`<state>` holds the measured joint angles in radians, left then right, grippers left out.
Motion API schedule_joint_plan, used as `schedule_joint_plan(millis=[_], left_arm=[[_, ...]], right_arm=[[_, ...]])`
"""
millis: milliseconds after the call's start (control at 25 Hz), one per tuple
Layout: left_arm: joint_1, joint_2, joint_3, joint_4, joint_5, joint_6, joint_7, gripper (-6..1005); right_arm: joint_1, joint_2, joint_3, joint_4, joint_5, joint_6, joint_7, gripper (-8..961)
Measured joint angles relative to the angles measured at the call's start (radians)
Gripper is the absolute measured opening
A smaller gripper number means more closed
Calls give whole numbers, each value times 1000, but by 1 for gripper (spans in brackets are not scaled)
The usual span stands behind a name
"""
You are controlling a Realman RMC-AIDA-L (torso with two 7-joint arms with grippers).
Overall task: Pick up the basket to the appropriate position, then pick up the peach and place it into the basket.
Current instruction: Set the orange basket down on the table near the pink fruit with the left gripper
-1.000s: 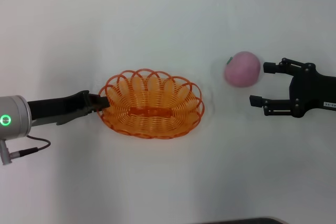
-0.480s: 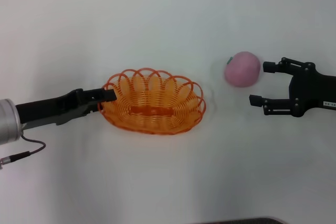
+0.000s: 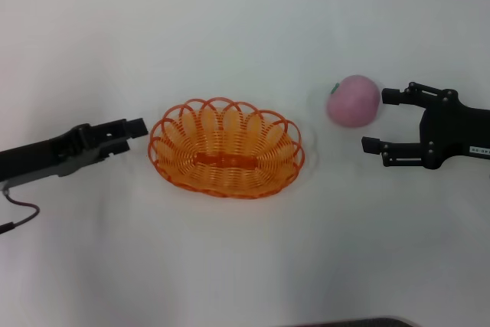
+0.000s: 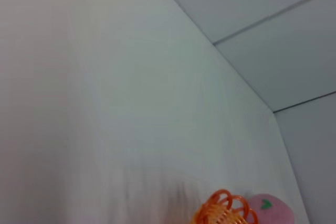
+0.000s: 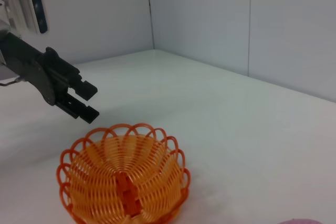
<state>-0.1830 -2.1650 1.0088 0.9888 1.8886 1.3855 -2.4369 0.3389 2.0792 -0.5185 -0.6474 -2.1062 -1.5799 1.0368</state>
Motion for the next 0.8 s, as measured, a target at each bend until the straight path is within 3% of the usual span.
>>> schedule_joint_plan(millis=[280,640,800], left_arm=[[-20,0,-103,-8,-13,21,166,634],[-35,1,-182,-57,-75,25,581,641],[-23,2,-195,-61,-72,49,808,726]], right_arm=[[5,3,12,0,0,1,0,943],[16,8,93,31,31,23,-4,943],[14,8,105,43,83,35,-12,943]])
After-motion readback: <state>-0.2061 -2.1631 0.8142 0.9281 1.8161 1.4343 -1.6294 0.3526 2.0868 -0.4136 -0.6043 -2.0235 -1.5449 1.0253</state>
